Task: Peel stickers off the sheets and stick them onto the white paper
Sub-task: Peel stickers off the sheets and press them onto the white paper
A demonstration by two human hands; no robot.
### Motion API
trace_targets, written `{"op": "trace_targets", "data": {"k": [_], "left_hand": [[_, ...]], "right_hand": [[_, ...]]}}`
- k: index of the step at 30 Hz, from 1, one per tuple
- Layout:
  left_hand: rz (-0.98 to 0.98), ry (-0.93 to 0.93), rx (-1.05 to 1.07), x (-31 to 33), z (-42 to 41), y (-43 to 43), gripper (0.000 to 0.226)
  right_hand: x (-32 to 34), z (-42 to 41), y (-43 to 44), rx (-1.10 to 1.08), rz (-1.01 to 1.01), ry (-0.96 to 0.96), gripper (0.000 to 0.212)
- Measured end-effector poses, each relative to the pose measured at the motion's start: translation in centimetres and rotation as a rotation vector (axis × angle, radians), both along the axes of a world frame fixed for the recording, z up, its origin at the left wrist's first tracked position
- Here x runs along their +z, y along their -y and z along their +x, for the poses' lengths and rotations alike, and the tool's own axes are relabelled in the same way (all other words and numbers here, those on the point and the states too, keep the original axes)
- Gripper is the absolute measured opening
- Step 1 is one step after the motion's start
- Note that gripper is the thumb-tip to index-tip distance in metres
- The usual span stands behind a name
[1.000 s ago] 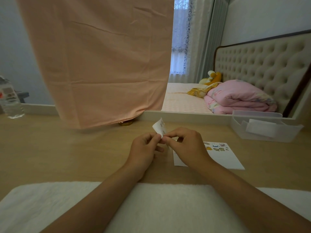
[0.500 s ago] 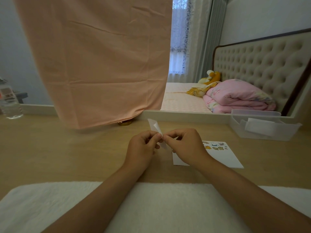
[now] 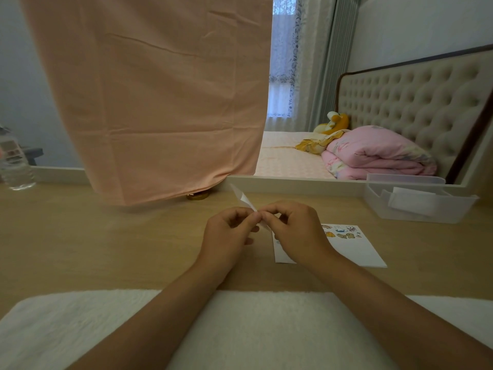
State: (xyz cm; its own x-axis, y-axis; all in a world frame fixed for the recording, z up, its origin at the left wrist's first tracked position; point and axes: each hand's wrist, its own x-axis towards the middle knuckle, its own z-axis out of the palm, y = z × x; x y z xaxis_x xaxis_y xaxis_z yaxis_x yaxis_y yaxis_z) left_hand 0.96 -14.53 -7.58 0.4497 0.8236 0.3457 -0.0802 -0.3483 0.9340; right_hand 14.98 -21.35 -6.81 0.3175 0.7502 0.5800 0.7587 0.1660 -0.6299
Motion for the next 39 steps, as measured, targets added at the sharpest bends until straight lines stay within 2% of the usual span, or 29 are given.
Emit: {"op": "trace_targets", "data": {"k": [3, 8, 16, 19, 22, 27, 32, 36, 39], "left_hand": [[0.022, -0.018, 0.012, 0.0, 0.1, 0.0, 0.013], [0.068, -0.040, 0.052, -0.3, 0.2, -0.4, 0.016], [0.271, -0.094, 0.034, -0.4, -0.1, -0.8, 0.015], [0.335, -0.151, 0.016, -0.3, -0.1, -0.9, 0.014], [0.296, -0.136, 0.011, -0.3, -0.1, -1.0, 0.014], [0.377, -0.151, 0.024, -0.3, -0.2, -1.1, 0.013], [0.407, -0.162, 0.020, -0.1, -0.3, -1.0, 0.011], [0.272, -0.082, -0.008, 0.0, -0.2, -0.6, 0.005], [0.092, -0.018, -0.042, 0.2, -0.2, -0.3, 0.013]], "right_hand": [[0.2, -0.1, 0.1, 0.060, -0.026, -0.075, 0.017], [0.8, -0.2, 0.1, 0.126, -0.105, -0.243, 0.013], [1.8, 0.3, 0.7, 0.171, -0.202, -0.485, 0.009], [1.8, 0.4, 0.8, 0.170, -0.210, -0.447, 0.010], [1.5, 0.3, 0.6, 0.143, -0.184, -0.387, 0.010], [1.5, 0.1, 0.4, 0.148, -0.191, -0.476, 0.011], [1.2, 0.0, 0.2, 0.132, -0.192, -0.443, 0.012], [1.3, -0.2, 0.3, 0.092, -0.106, -0.380, 0.014], [1.2, -0.2, 0.3, 0.068, -0.056, -0.324, 0.016]]}}
